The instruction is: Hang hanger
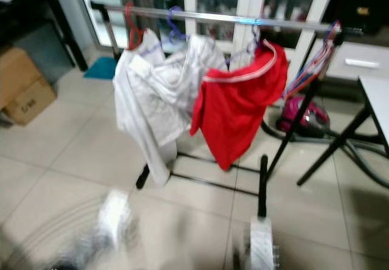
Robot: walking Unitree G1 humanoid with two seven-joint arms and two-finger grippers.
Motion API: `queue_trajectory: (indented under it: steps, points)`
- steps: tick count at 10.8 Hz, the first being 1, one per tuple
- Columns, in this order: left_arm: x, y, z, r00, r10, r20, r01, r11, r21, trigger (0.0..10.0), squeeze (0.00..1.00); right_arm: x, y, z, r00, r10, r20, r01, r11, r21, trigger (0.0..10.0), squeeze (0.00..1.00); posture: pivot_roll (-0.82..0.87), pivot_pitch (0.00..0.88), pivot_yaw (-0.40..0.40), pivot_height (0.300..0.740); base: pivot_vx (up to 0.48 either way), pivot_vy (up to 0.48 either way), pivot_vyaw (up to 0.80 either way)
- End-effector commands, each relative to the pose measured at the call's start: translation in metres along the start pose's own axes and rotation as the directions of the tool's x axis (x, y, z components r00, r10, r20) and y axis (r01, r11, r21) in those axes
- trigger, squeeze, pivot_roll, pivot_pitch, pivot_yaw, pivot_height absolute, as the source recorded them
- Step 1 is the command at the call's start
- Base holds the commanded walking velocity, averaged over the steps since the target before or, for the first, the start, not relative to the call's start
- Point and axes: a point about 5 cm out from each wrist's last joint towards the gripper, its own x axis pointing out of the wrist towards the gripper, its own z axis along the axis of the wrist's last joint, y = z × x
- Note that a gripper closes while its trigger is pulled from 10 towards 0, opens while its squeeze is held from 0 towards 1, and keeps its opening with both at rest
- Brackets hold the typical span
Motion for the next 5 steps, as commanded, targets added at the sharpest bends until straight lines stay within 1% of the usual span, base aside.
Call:
queue_trajectory:
  steps: [1, 2, 3, 4, 5]
  points:
    - [-0.003, -0.005, -0.001, 0.998, -0.011, 0.068, 0.012, 1.0, -0.014, 10.0, 1.0, 0.003, -0.002, 0.036, 0.989, 0.035, 0.146, -0.032, 0.999, -0.023, 10.0, 1.0, 0.03, 0.0, 0.057, 0.74, 0.0, 0.0, 0.0]
    - [-0.017, 0.009, 0.028, 0.953, 0.061, 0.296, -0.056, 0.998, -0.025, 10.0, 1.0, -0.014, -0.01, 0.065, 0.943, 0.065, 0.327, -0.042, 0.996, -0.076, 10.0, 1.0, 0.04, 0.0, 0.051, 0.74, 0.0, 0.0, 0.0]
    - [-0.037, 0.019, 0.062, 0.884, 0.105, 0.456, -0.045, 0.989, -0.139, 10.0, 1.0, -0.04, -0.01, 0.091, 0.881, 0.11, 0.46, -0.087, 0.994, -0.071, 10.0, 1.0, 0.05, 0.0, 0.06, 0.74, 0.0, 0.0, 0.0]
    - [-0.057, 0.027, 0.09, 0.827, 0.136, 0.545, -0.038, 0.982, -0.187, 10.0, 1.0, -0.062, -0.009, 0.109, 0.84, 0.109, 0.531, -0.091, 0.994, -0.059, 10.0, 1.0, 0.06, 0.0, 0.07, 0.74, 0.0, 0.0, 0.0]
    - [-0.085, 0.034, 0.127, 0.754, 0.163, 0.637, -0.125, 0.987, -0.104, 10.0, 1.0, -0.094, -0.007, 0.137, 0.773, 0.029, 0.634, -0.04, 0.999, 0.004, 10.0, 1.0, 0.06, 0.0, 0.09, 0.74, 0.0, 0.0, 0.0]
